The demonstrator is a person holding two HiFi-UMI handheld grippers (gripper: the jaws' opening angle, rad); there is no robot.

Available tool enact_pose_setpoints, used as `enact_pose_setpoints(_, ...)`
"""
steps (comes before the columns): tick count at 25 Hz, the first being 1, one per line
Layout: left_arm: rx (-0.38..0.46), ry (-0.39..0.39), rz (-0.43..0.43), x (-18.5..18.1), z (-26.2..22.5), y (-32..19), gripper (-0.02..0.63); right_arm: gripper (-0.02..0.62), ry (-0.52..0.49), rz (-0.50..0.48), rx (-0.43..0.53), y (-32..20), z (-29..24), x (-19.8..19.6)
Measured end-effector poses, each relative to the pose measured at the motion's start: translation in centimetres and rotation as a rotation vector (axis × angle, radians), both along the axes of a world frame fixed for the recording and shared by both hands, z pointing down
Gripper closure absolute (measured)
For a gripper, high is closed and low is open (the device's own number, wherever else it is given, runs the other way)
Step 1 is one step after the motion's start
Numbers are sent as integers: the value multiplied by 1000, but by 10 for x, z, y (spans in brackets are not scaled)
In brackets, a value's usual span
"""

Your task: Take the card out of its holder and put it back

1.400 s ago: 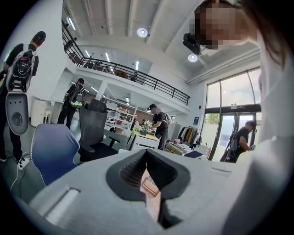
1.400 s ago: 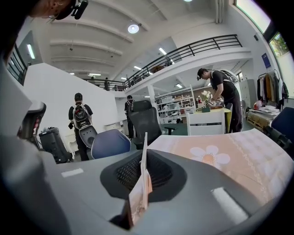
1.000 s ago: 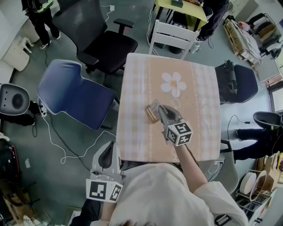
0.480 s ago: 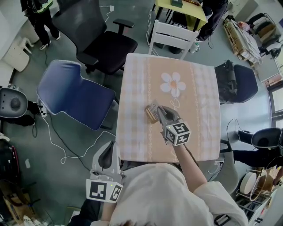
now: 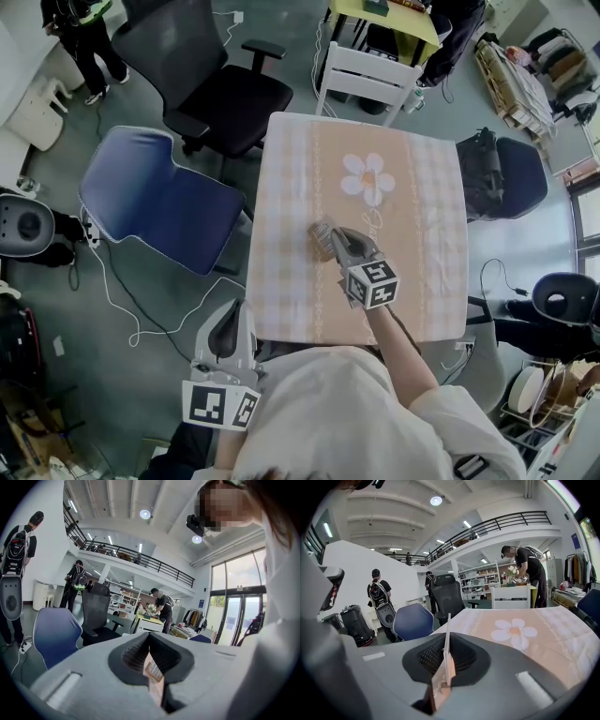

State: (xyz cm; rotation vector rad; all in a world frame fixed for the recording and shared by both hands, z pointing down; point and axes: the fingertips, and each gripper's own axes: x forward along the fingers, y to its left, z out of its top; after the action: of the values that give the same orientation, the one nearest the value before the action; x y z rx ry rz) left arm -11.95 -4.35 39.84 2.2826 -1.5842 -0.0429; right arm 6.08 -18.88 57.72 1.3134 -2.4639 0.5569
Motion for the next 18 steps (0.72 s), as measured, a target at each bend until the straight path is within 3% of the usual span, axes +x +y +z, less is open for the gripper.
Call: enact_pose_setpoints(18, -1, 2, 16, 1, 0, -1, 606, 581, 2, 6, 6, 0, 2, 1)
